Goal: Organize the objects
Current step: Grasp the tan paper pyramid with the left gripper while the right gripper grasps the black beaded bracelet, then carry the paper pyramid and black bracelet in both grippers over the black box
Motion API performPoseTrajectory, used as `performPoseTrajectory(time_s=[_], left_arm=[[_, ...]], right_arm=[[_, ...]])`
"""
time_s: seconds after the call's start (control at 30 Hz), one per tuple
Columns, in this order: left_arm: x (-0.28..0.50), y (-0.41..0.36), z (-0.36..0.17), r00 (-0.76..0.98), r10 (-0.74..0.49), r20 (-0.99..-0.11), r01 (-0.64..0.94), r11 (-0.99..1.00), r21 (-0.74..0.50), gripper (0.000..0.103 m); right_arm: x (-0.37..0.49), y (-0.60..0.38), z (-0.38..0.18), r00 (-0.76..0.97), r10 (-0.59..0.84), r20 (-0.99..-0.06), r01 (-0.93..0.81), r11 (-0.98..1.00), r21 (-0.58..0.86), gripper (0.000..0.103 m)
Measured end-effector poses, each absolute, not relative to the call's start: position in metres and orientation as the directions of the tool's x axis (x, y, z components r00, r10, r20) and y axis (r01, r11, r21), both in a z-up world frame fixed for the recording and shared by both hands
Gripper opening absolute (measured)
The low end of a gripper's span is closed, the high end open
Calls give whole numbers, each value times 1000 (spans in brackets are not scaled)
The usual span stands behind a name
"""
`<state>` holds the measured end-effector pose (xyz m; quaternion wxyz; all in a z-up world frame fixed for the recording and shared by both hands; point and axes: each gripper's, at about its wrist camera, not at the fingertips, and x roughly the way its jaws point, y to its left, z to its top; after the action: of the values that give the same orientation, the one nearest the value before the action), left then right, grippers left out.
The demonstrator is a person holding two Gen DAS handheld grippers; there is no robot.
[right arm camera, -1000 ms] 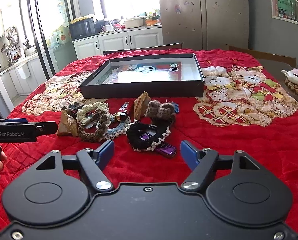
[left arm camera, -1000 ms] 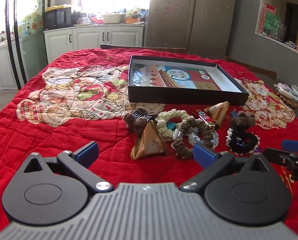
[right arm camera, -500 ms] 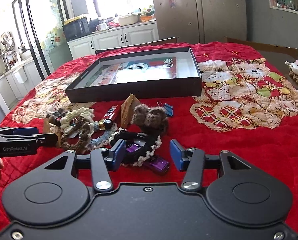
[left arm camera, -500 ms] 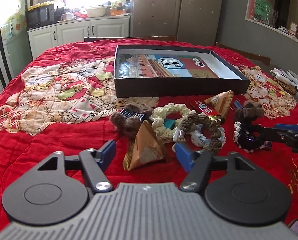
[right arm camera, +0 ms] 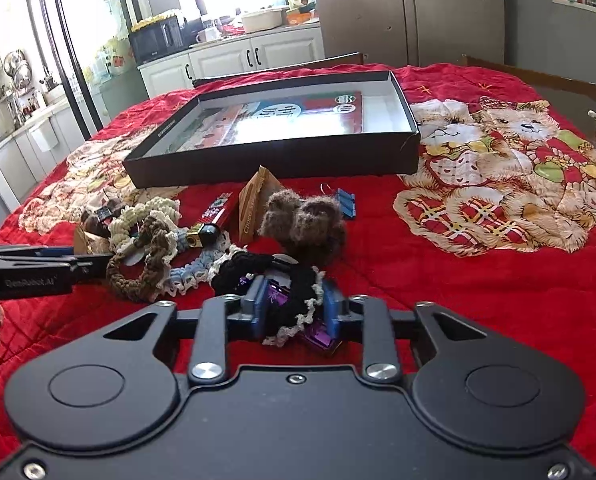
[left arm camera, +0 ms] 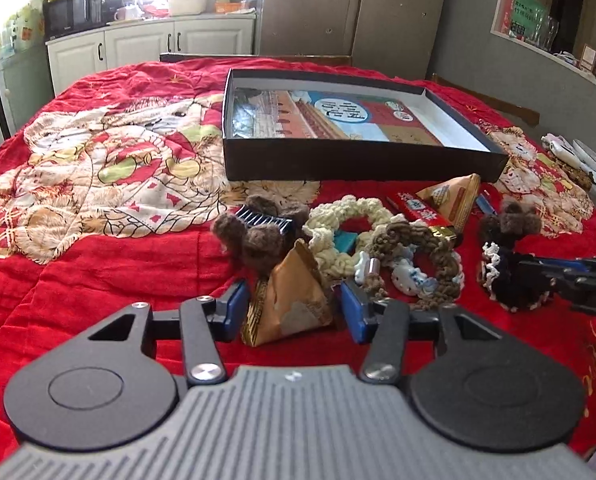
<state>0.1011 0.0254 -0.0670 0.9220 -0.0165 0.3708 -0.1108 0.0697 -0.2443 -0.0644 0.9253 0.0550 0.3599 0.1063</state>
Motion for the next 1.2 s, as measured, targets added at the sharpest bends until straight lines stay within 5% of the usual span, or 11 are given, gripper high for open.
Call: performPoseTrajectory(time_s=[0.3,1.2], left_arm=[[99,26,-67,707,-240,-665,205,970,-132,40],[99,19,-8,717,-340,-608,322,936,-143,39]], right_arm=[[70,-248,-64,727,237,-645,-158,971,178,11],[66,-241,9,802,291,-522,-274,955,110,10]])
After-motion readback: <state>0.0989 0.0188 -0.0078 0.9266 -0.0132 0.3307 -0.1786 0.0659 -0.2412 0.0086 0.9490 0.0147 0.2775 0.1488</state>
